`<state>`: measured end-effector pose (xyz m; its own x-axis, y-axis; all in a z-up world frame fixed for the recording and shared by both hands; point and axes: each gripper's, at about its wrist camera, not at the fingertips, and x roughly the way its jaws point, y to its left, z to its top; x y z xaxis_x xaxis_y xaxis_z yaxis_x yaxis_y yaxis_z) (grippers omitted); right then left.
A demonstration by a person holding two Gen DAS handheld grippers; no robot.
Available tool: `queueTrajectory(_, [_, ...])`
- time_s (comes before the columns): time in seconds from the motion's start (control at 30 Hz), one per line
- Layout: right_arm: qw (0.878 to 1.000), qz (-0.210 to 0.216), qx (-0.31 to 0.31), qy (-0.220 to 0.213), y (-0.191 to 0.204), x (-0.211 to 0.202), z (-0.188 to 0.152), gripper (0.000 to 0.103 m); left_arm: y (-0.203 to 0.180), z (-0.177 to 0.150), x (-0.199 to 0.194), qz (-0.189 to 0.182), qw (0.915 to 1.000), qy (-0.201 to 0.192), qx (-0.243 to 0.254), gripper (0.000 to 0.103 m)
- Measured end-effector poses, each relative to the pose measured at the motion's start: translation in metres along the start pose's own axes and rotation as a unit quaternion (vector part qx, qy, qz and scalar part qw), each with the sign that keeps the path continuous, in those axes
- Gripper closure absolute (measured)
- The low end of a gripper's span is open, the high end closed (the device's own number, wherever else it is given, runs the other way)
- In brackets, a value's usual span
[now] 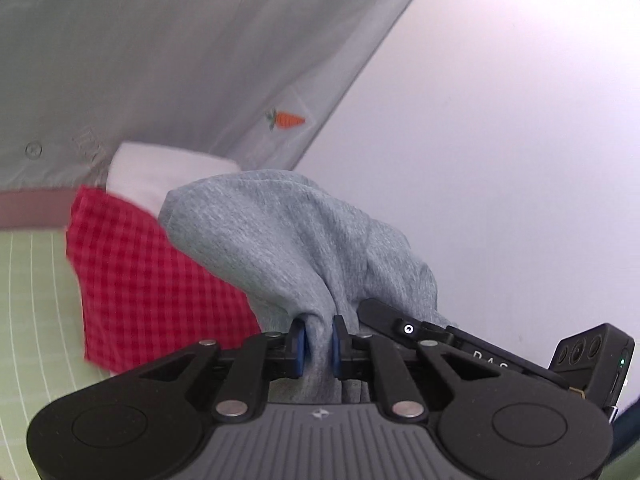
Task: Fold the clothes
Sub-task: 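Lift the grey bundle with both grippers and carry it onto the red checked stack, then open both grippers and release the bundle on the stack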
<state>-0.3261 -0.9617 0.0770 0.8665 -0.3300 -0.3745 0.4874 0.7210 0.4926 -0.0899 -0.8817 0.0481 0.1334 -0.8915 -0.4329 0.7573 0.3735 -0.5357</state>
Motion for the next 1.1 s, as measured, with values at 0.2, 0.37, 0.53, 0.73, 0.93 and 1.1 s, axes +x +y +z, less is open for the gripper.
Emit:
queueTrajectory(0.2, [0.999,0.026,0.022,-0.013,-0.019,0.110,0.063,0.073,0.067,0.066,0.064,0.108,0.9935,-0.033,0.013,0.078])
queueTrajectory(0.37, [0.989,-0.113,-0.013,0.094,-0.051,0.227,0.047,0.051,0.119,0.054,0.090,0.185,0.9828,-0.006,-0.006,0.069])
queueTrajectory(0.53, [0.982,-0.148,-0.066,0.092,-0.052,0.222,0.022,0.033,0.152,0.036,0.101,0.229,0.9732,0.020,-0.016,0.035])
queueTrajectory(0.73, [0.969,-0.191,-0.114,0.107,-0.044,0.182,-0.005,0.028,0.141,0.020,0.089,0.238,0.9707,0.033,0.017,0.022])
queueTrajectory(0.93, [0.969,-0.192,-0.094,0.123,-0.030,0.128,-0.029,0.026,0.117,0.000,0.030,0.225,0.9738,0.011,0.031,0.001])
queueTrajectory(1.1, [0.976,-0.169,-0.082,0.110,-0.011,0.076,-0.039,0.014,0.077,-0.027,-0.018,0.229,0.9723,-0.005,0.046,0.000])
